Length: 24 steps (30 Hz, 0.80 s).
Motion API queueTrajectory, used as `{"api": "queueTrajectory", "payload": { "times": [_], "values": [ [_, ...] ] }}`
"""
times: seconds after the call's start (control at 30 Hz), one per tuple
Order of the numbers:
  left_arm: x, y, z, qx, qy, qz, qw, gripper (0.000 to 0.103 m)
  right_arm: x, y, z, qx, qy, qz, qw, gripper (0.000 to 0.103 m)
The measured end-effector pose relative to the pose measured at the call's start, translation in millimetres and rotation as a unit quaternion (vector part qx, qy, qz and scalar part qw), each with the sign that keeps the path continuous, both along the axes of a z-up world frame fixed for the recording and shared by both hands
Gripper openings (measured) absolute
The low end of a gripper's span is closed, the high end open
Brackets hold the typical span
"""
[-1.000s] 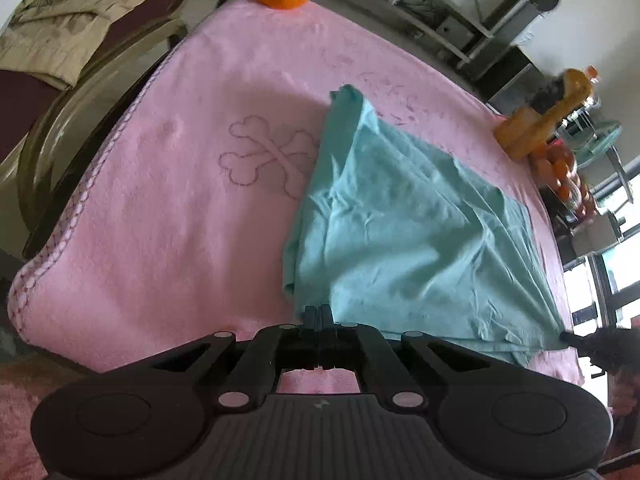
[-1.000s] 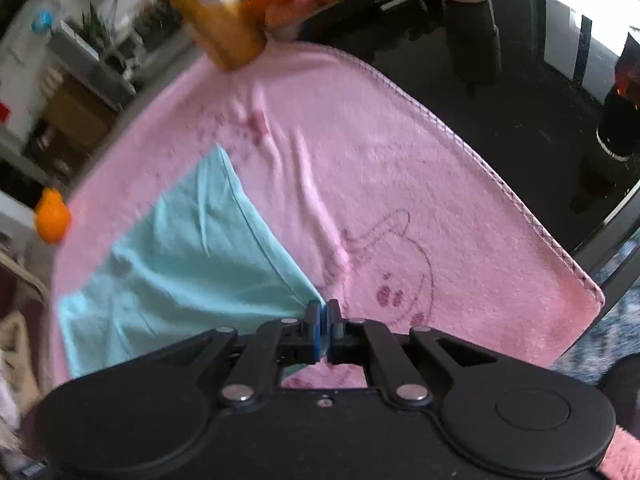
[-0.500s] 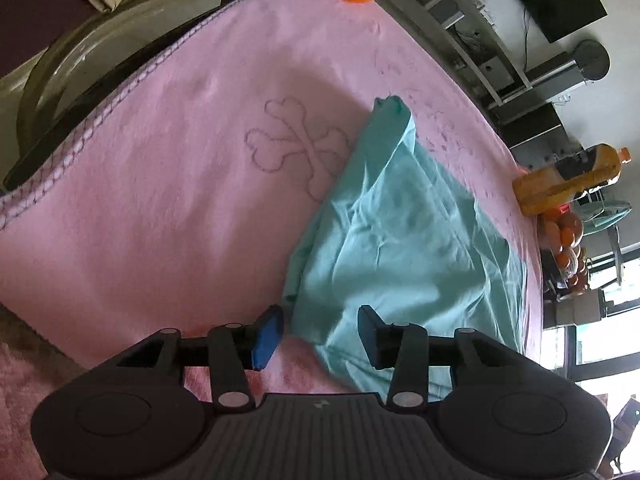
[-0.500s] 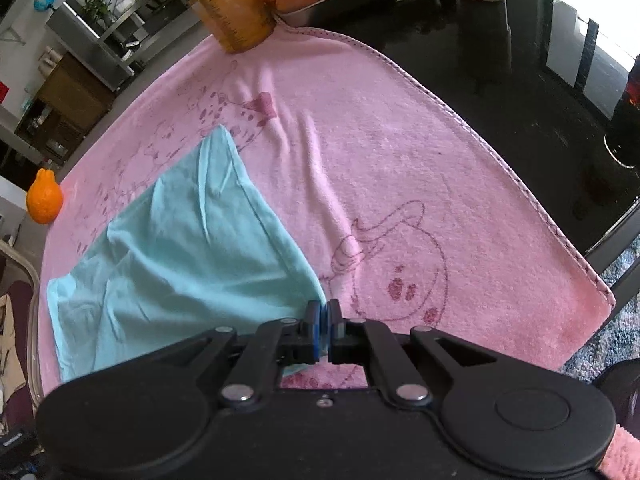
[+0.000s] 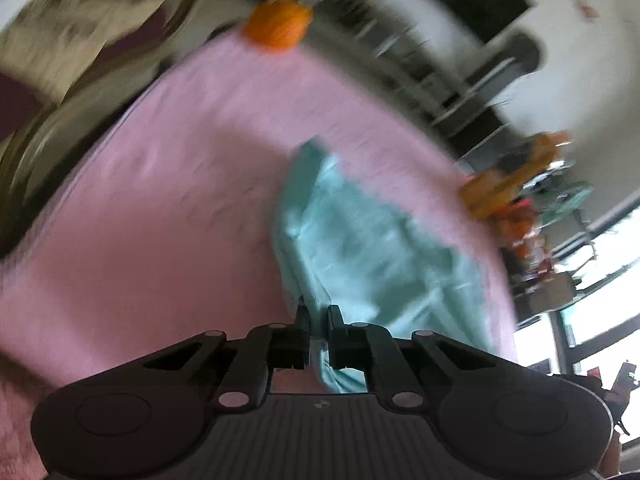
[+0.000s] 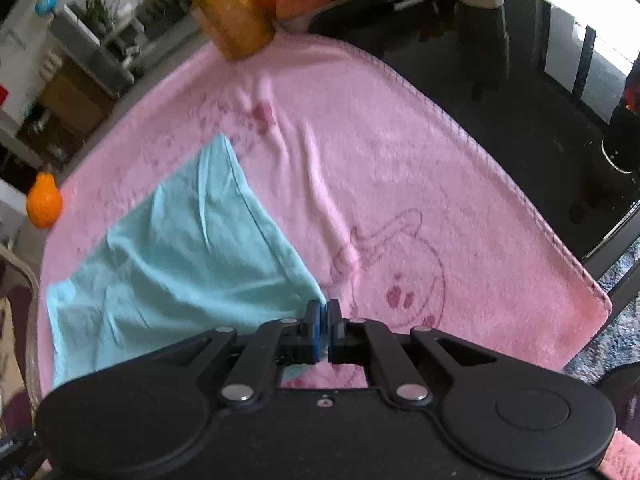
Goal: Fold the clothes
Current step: 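Grasp the folded shirt edge with both tools and lift it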
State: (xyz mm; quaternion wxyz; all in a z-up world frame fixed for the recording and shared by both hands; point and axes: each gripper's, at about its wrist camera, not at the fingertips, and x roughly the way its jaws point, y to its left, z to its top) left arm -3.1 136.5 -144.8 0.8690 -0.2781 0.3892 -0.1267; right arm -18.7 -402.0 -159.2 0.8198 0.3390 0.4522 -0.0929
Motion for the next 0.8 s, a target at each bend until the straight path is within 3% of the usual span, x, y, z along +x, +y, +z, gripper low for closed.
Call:
{"api": "queueTrajectory", "payload": {
  "times": [0.07,0.17,0.23,0.37,0.43,0.5,0.57,0.6,0.67,0.8],
  "values": [
    [-1,10,2,-0.018,-0.002,0.015,0.9997,0.006,-2,-4,2,0.009,-0.011,-0.009,1.000,0.003],
    [8,17,-14,-0.010,0.056,0.042,0.9975,0.006,-3,-10,0,0.017,-0.003,-0.023,1.000,0.002],
    [13,13,-27,0.023,0.102,0.038,0.9938,0.006,-1,-11,-4,0.014,0.012,-0.024,1.000,0.002],
    [21,-1,-42,0.084,0.143,0.019,0.9859,0.008,12,10,-11,-0.052,0.057,0.018,0.997,0.002],
    [20,-4,-39,0.102,0.142,0.013,0.9844,0.013,19,24,-14,-0.093,0.080,0.046,0.991,0.003],
    [19,-8,-35,0.120,0.140,0.008,0.9828,0.019,16,22,-10,-0.083,0.066,0.042,0.993,0.004],
    [18,-11,-31,0.137,0.138,0.002,0.9808,0.034,13,19,-4,-0.069,0.050,0.036,0.996,0.010],
    [14,-11,-24,0.149,0.127,0.010,0.9806,0.039,11,18,-1,-0.062,0.042,0.032,0.997,0.014],
    [9,-9,-8,0.153,0.093,0.014,0.9837,0.039,8,15,4,-0.047,0.026,0.026,0.998,0.022],
    [19,-5,28,0.138,0.020,0.006,0.9903,0.043,3,8,19,0.000,-0.014,0.012,1.000,0.025]
  ]
}}
